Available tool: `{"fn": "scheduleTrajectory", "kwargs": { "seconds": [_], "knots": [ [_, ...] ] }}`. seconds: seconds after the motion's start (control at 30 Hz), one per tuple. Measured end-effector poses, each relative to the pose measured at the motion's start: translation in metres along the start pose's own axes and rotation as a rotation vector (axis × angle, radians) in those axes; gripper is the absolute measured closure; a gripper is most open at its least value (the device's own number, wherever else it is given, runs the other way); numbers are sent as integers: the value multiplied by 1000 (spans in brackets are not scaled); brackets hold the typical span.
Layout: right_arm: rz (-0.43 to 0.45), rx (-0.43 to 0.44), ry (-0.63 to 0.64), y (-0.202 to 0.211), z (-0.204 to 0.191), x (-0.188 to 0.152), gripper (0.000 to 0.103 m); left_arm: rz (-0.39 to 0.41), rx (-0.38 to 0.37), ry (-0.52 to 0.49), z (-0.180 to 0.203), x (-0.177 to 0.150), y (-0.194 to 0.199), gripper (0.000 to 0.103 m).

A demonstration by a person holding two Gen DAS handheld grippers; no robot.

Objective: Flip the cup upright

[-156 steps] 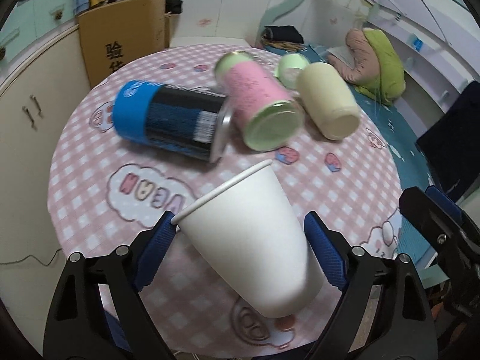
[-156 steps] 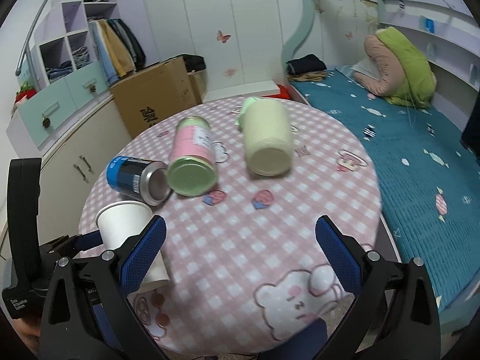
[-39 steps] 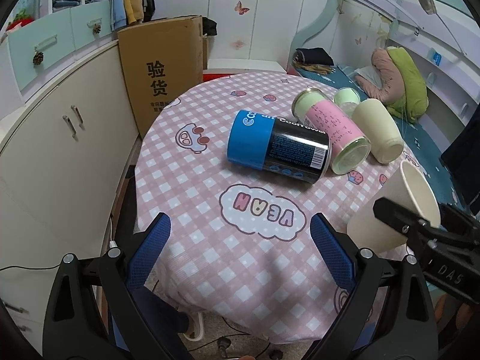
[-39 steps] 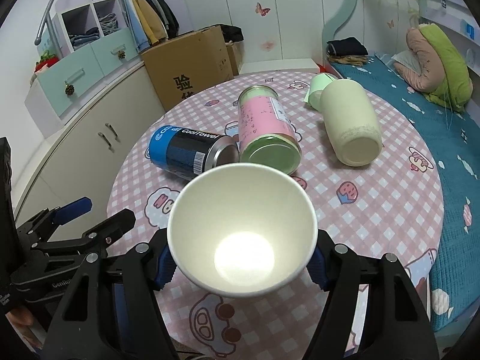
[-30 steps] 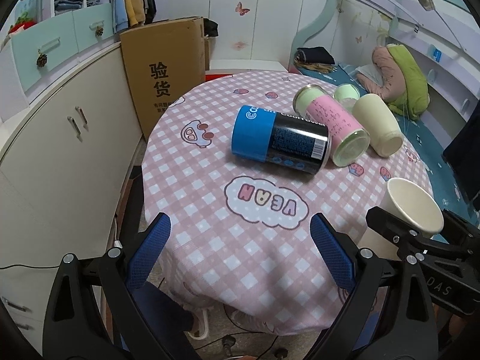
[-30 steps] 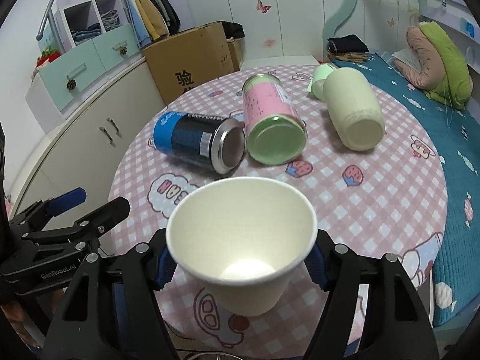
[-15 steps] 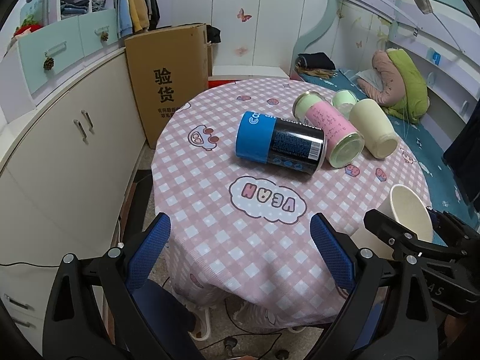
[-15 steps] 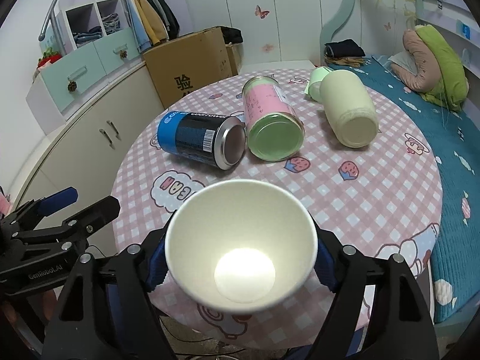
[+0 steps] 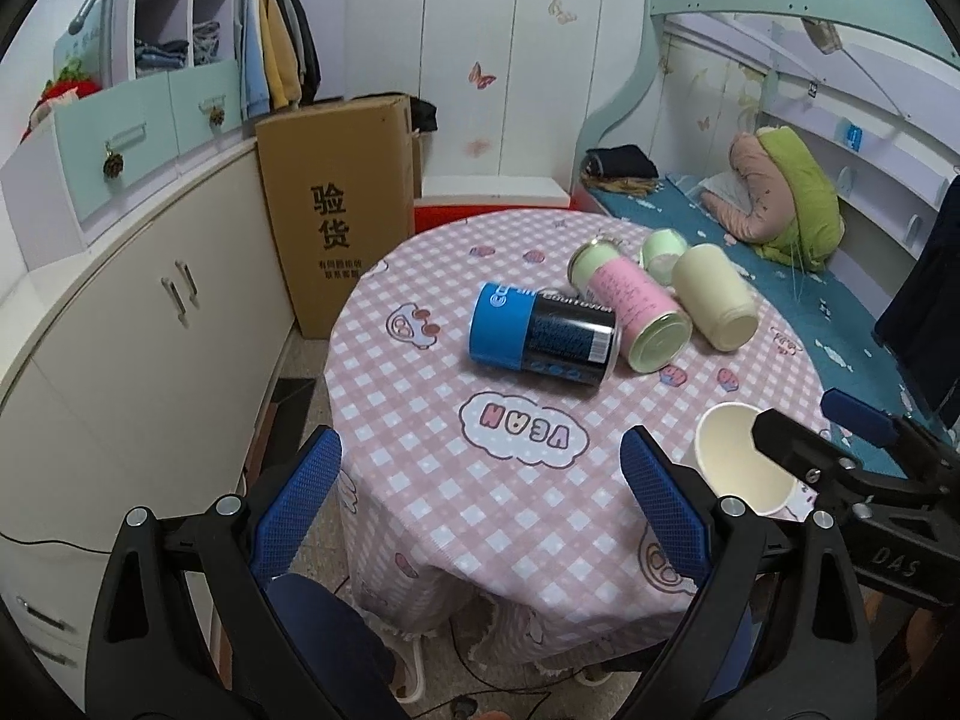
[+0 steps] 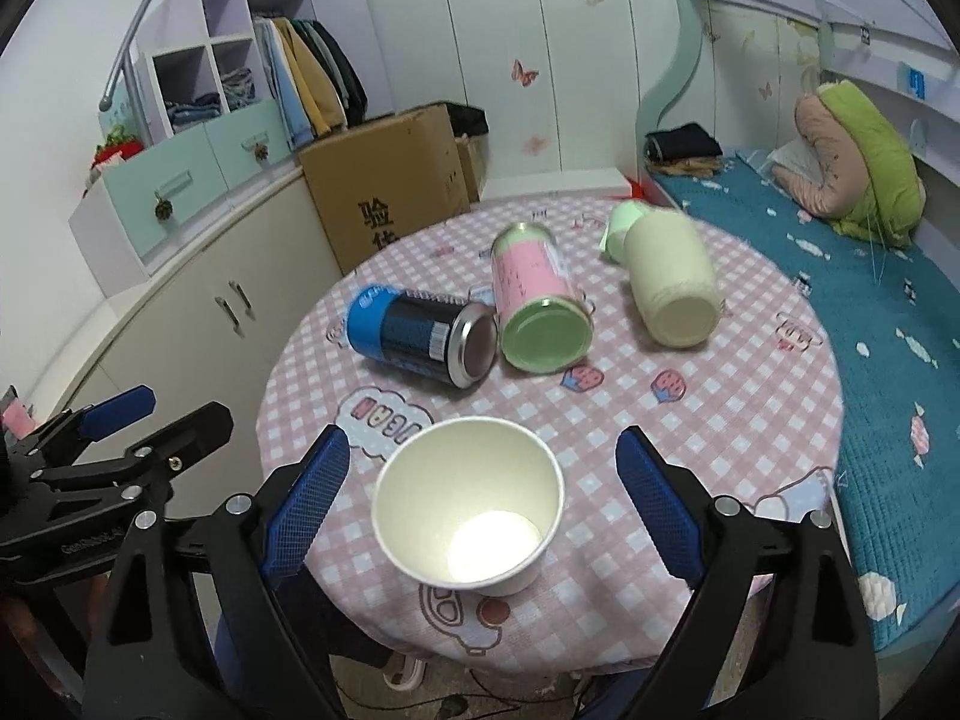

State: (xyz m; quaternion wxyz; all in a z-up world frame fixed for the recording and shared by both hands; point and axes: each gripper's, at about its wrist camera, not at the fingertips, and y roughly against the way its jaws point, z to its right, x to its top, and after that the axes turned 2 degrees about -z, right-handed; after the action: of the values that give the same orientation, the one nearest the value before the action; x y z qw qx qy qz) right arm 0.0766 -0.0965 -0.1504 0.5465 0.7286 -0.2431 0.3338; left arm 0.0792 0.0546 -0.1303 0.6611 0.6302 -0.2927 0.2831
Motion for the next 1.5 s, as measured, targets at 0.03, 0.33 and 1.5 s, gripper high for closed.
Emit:
{"fn": "scheduleTrajectory", "kwargs": {
  "seconds": [0.03,0.33,1.5],
  "knots": [
    [14,0,2,6,0,1,16,8,-1,-1,1,0,3,8],
    [137,1,20,64,-6,1,16,120,-17,-26,16,3,48,8],
    [411,-60,71,166,-12,-29,8,420,-6,-73,53,-13,152,5]
  ]
}}
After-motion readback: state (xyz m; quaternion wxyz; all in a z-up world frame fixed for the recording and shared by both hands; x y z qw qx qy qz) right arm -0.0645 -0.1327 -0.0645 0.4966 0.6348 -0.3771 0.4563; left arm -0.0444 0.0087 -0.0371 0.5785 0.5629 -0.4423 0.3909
